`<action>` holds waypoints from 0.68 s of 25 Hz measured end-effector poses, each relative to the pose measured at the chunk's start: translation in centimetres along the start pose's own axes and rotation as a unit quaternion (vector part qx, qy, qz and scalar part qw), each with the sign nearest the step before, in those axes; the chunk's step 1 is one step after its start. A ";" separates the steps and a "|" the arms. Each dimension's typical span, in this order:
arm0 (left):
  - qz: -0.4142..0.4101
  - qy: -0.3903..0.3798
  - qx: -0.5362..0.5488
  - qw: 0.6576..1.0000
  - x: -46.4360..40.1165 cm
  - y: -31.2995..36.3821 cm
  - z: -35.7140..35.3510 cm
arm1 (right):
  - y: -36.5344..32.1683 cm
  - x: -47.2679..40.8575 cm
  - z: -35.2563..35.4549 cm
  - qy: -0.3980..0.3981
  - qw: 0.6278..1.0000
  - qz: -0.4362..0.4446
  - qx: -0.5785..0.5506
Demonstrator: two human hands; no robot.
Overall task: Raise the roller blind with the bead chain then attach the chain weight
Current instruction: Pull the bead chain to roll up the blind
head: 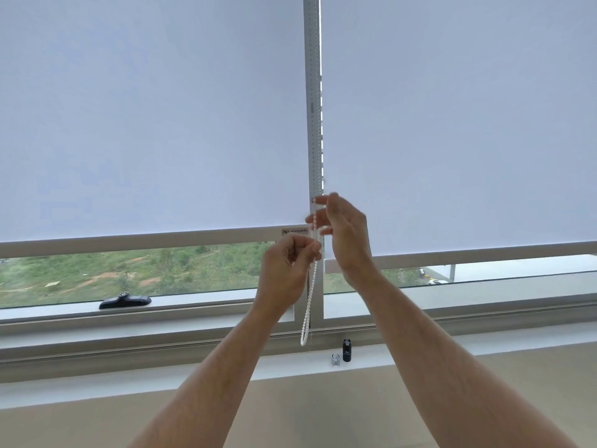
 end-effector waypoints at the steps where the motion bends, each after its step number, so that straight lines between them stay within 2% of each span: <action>1: 0.002 -0.006 -0.006 1.000 0.4 -0.2 -0.2 | -1.2 -0.9 -0.5 -0.009 1.000 0.010 -0.003; 5: 0.023 -0.022 -0.022 0.999 1.4 -0.9 -0.7 | -4.5 -3.2 -2.0 -0.022 0.999 0.024 -0.013; 10: -0.009 -0.070 -0.044 0.997 0.8 -0.1 0.3 | -4.4 -1.8 -1.4 -0.013 0.997 0.034 -0.063; 15: -0.013 0.034 0.010 0.999 -3.4 3.1 2.2 | -3.4 0.0 -0.9 0.009 0.999 0.040 -0.009; 17: -0.024 0.043 0.012 0.999 -5.4 5.2 2.3 | -2.3 0.9 -1.0 0.010 0.999 0.039 -0.006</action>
Point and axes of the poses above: each hand's wrist, its own x-axis away from the middle knuckle, its own z-axis out of the back of the hand, y = z × x, the point moved 4 cm from there along -x, towards the middle knuckle, and after that the axes turned 2 degrees about -z, right-handed, at the moved point
